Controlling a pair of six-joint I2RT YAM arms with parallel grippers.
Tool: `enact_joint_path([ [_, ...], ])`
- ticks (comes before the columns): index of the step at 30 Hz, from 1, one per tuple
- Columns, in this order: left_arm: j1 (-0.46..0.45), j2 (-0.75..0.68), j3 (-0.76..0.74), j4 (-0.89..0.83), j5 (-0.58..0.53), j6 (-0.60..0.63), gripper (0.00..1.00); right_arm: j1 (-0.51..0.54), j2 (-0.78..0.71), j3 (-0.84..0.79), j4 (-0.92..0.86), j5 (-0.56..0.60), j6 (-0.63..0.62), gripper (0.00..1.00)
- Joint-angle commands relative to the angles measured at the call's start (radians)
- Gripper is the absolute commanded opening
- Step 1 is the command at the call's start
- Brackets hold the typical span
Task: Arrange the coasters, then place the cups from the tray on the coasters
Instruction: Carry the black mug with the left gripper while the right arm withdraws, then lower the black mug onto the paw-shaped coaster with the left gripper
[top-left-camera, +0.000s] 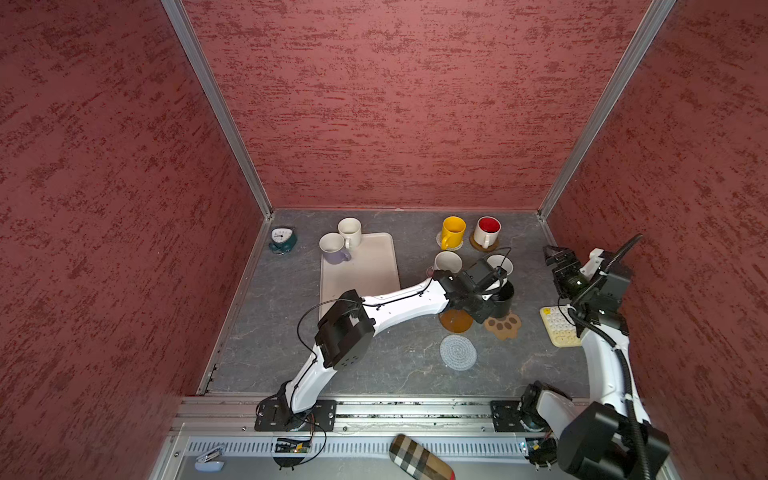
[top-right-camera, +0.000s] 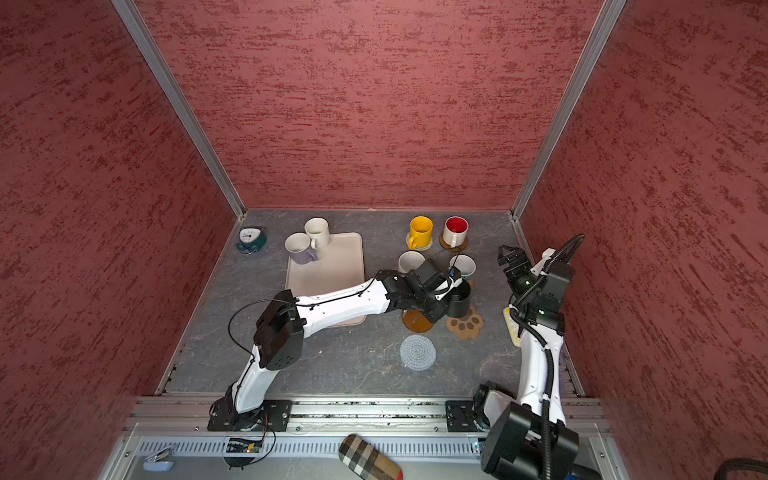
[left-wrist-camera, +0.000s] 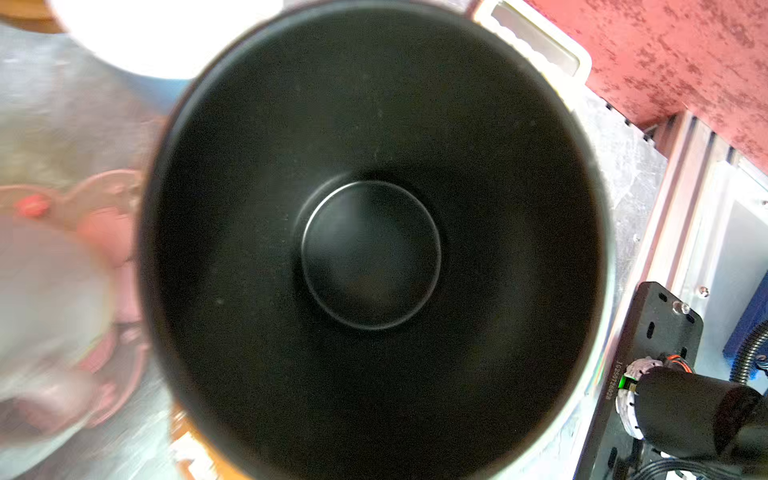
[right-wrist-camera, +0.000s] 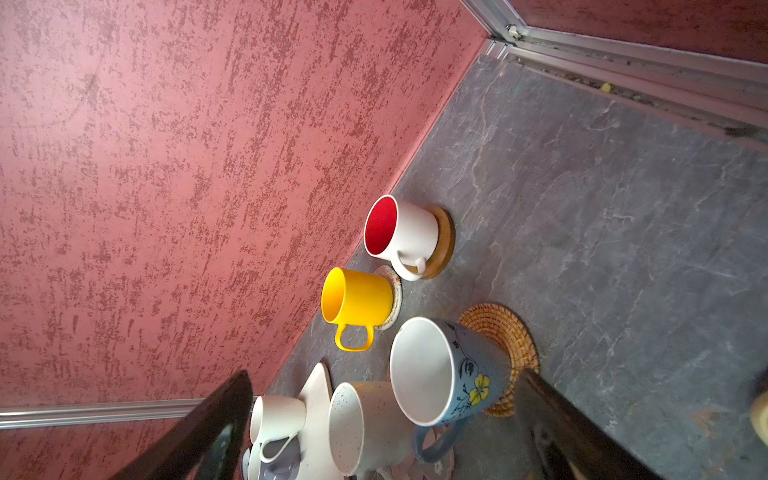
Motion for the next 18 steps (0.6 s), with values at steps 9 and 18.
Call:
enact_joint_path([
  [9,-0.008,0.096,0.102,0.122,0.05,0.041,0.0,-0.023,0.039,-0.016,0.087,-0.006,-0.004,0.99],
  [18,-0.024,0.146,0.145,0.111,0.047,0.072,0.0,-0.023,0.047,-0.032,0.118,-0.014,-0.006,0.99],
])
